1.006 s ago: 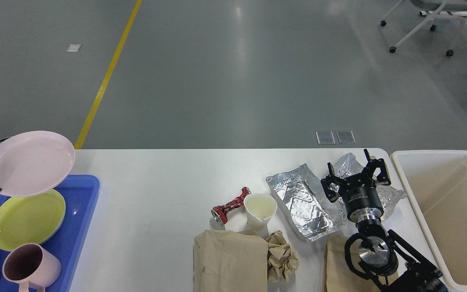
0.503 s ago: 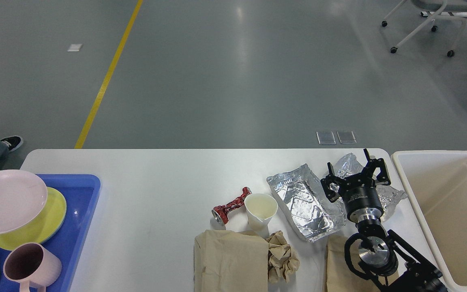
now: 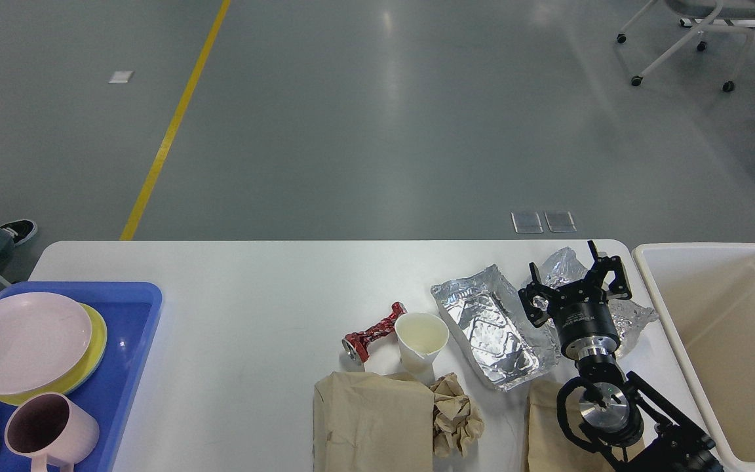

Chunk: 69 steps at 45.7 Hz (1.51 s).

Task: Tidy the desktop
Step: 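Lower the pink plate onto the yellow plate and release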

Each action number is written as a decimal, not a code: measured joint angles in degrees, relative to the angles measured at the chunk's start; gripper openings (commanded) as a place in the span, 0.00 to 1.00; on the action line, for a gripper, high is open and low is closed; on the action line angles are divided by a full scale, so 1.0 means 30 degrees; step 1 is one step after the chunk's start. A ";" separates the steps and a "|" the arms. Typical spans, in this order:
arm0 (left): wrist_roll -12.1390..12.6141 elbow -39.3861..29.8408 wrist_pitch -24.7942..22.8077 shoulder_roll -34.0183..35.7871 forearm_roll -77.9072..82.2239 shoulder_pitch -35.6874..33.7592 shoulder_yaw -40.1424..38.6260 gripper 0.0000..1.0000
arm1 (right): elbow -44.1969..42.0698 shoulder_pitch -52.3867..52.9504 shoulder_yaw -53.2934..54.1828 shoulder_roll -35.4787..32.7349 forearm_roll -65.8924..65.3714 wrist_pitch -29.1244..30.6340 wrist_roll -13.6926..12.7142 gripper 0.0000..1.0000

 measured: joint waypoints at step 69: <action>0.0010 -0.0061 0.0557 -0.0166 0.0060 -0.2611 -0.0376 0.96 | 0.0000 0.0000 0.0000 0.0000 0.0000 -0.0005 0.0001 1.00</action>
